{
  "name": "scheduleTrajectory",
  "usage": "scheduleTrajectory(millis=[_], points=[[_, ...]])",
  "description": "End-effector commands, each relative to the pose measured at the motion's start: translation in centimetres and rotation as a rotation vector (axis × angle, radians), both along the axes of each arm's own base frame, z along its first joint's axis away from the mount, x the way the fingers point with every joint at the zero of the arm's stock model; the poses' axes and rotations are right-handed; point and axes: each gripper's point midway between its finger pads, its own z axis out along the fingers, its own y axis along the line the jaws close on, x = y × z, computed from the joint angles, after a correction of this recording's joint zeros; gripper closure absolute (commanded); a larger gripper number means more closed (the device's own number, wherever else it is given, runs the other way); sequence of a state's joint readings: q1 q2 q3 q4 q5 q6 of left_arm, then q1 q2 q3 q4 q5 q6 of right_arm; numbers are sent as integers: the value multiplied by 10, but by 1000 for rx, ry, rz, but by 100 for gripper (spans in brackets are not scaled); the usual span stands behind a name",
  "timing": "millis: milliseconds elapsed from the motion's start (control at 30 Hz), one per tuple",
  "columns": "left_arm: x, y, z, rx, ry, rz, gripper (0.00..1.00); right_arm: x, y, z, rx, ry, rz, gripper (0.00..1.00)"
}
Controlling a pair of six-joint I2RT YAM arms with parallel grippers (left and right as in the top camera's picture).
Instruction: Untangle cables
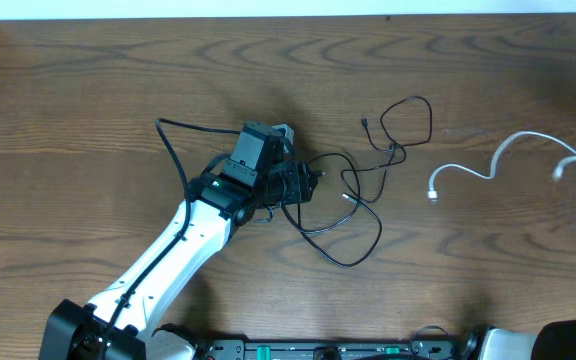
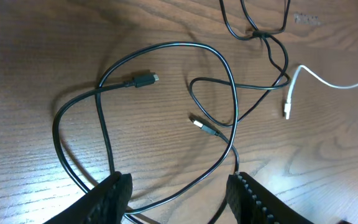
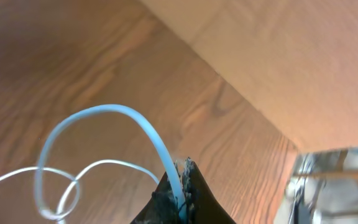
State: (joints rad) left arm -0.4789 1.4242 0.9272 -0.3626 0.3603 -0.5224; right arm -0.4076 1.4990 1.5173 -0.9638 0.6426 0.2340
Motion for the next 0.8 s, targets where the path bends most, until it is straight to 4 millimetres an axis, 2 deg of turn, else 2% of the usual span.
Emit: scheduleTrajectory(millis=[0,67,100,233,467,500,533,600,633,667,700,767], points=[[2,0,1,9,-11,-6,46,-22,-28,4,37,-139,-183,99],[2,0,1,9,-11,-6,46,-36,-45,4,51,-217,-287,99],[2,0,1,9,-11,-6,46,-37,-49,3,68,-239,-294,99],[2,0,1,9,-11,-6,46,-21,-54,3,158,-352,-239,99],[2,0,1,9,-11,-6,46,-6,-57,12,155,-423,-197,99],[2,0,1,9,-11,-6,46,1,-53,12,179,-433,-155,92],[2,0,1,9,-11,-6,46,11,-48,12,204,-441,-94,77],[2,0,1,9,-11,-6,46,31,-37,10,260,-452,34,56],[2,0,1,9,-11,-6,46,37,-32,9,284,-457,78,54],[2,0,1,9,-11,-6,46,51,-18,4,356,-470,167,49],[2,0,1,9,-11,-6,46,67,6,-2,466,-481,305,48],[2,0,1,9,-11,-6,46,78,29,-7,547,-476,417,48]])
